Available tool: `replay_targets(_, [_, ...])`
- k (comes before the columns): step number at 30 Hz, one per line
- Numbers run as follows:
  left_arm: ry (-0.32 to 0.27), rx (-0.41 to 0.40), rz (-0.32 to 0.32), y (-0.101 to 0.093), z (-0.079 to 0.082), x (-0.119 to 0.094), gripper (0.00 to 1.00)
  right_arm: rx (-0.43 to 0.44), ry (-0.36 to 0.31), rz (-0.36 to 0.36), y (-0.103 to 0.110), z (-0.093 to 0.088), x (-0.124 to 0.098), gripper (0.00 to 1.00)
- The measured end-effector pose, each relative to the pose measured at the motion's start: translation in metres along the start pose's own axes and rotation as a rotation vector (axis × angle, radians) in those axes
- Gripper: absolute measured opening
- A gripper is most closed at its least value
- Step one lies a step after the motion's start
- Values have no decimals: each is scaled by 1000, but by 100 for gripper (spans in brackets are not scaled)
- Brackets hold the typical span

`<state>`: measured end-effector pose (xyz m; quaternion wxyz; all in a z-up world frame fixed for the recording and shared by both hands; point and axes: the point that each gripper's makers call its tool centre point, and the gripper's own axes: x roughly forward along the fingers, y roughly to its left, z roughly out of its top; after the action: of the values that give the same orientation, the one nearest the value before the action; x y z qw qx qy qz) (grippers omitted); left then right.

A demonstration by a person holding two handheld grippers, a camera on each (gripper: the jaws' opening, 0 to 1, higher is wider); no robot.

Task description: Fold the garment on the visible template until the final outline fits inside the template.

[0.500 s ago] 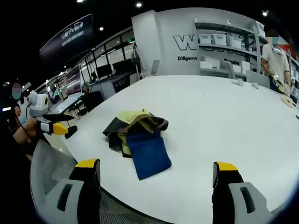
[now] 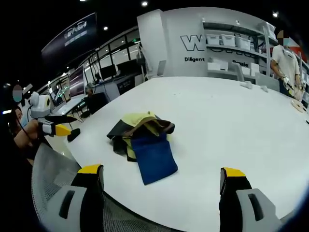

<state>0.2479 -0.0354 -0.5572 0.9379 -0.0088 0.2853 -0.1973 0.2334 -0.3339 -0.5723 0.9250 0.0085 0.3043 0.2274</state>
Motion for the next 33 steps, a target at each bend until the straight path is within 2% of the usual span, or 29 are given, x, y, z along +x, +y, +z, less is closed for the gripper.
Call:
replay_targets(8, [3, -10, -11, -2, -3, -1, 97, -64, 16, -9, 0, 1, 1, 99])
replay_targets(20, [0, 9, 1, 1, 0, -3, 97, -38, 26, 7, 2, -2, 1, 99])
replay_targets(33, [8, 24, 11, 2, 0, -4, 97, -31, 9, 7, 1, 1, 1, 99])
